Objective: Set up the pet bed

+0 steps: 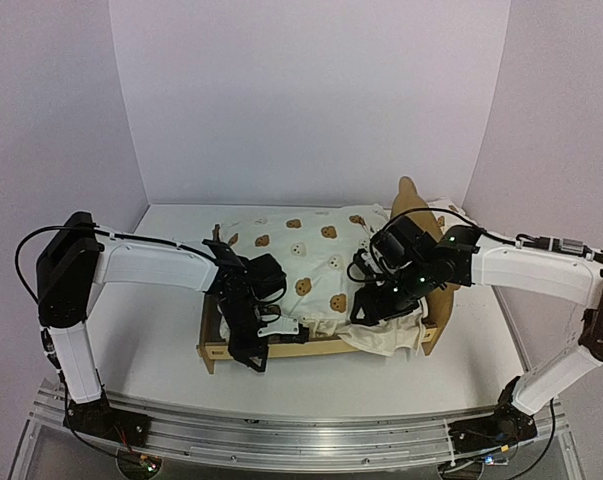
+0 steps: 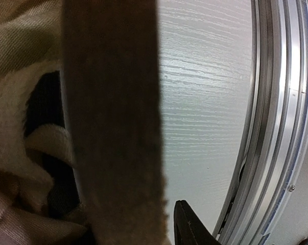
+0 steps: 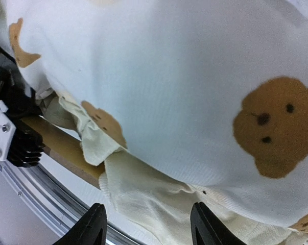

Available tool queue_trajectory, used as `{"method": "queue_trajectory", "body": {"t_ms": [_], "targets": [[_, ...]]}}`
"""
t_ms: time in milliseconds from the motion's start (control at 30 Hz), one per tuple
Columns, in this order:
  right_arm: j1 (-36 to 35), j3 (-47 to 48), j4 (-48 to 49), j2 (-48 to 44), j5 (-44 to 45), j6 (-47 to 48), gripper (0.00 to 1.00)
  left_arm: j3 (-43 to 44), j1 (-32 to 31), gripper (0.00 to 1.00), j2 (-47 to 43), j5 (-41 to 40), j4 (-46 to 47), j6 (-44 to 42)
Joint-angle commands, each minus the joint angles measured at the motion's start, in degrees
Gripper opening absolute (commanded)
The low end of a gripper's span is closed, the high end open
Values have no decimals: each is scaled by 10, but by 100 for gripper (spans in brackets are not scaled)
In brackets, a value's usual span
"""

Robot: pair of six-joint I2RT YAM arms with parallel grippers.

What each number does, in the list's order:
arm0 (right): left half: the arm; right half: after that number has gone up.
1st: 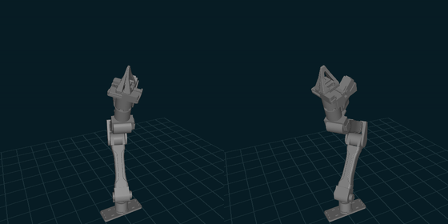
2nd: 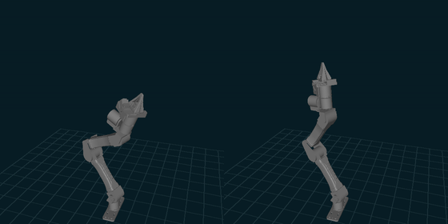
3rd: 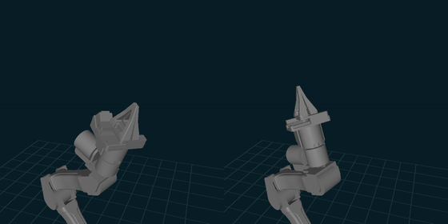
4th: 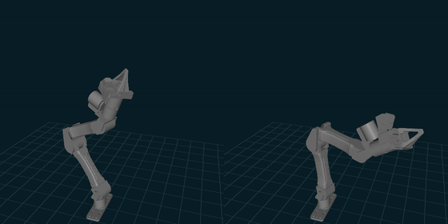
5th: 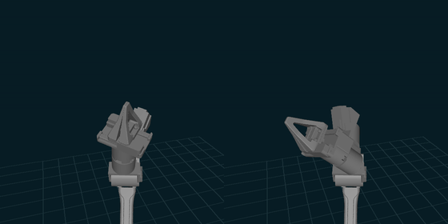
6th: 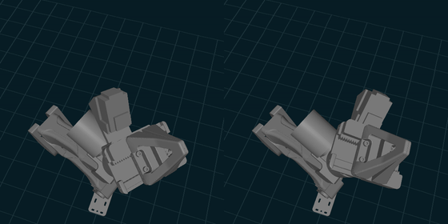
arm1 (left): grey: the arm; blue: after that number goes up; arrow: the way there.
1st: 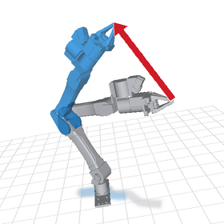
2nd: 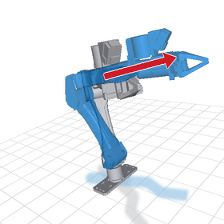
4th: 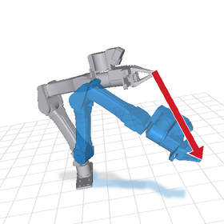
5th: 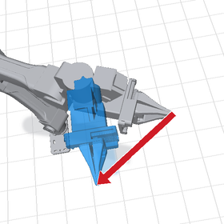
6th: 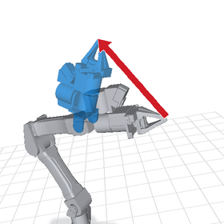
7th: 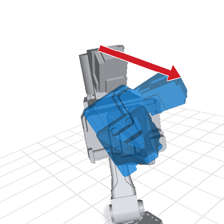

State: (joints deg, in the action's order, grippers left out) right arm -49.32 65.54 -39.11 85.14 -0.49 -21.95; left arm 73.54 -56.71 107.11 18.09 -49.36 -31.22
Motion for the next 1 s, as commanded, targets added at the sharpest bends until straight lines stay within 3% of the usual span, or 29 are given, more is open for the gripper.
{"method": "queue_trajectory", "body": {"t_ms": [0, 300, 567, 800, 967], "targets": [[-7, -7, 48, -20, -59, 30, 57, 25, -6, 30, 36, -8, 3, -7], [-67, -54, 155, -82, -97, 104, 57, 122, 15, 1, 24, 69, -71, -14], [-105, -119, 246, -143, -103, 60, 52, 263, 48, 0, 54, 132, -144, 10], [-145, -277, 598, -114, -33, -80, 42, 396, 56, 0, 74, 181, -206, 7], [-156, -330, 792, -43, 55, -101, 41, 427, 54, 0, 70, 210, -232, -1]]}}
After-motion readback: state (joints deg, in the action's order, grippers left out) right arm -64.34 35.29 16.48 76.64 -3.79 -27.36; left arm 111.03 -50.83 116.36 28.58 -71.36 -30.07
